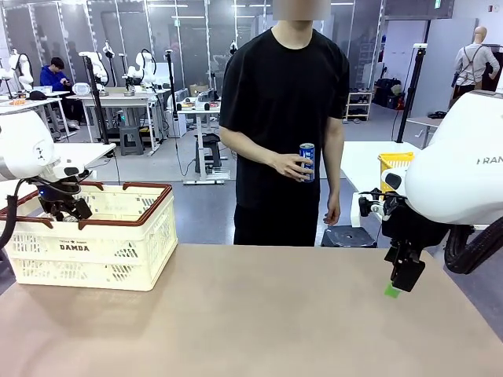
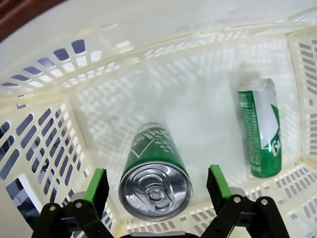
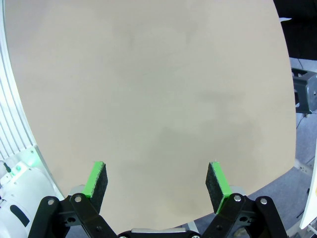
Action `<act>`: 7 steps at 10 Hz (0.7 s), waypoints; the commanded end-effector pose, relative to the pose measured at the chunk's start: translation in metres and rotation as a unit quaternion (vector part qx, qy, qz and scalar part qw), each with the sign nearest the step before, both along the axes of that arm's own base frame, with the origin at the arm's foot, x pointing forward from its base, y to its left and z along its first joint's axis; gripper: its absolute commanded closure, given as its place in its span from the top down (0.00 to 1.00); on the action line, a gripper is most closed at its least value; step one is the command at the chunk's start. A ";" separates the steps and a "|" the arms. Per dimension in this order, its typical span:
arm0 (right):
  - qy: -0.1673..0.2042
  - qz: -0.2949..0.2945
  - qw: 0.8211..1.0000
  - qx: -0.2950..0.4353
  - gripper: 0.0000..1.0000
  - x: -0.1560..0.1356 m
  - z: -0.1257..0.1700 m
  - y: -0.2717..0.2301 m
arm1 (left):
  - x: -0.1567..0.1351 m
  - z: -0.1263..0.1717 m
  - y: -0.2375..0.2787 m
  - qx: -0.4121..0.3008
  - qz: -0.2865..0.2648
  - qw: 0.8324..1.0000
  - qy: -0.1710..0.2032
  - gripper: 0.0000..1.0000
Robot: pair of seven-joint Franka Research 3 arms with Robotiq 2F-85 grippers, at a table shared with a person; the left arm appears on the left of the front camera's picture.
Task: Place the drinks into the Shopping basket.
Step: Pick up one drink and place it into the Shopping basket.
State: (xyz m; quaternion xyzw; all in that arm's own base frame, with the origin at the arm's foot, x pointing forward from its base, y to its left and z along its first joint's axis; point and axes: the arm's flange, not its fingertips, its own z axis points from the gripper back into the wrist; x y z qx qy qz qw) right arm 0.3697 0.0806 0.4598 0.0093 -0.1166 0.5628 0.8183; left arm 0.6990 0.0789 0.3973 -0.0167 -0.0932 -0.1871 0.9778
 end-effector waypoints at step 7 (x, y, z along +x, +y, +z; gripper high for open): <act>0.001 -0.002 1.000 -0.004 1.00 0.000 0.001 0.000 | -0.001 0.004 0.000 0.000 0.000 1.000 -0.001 1.00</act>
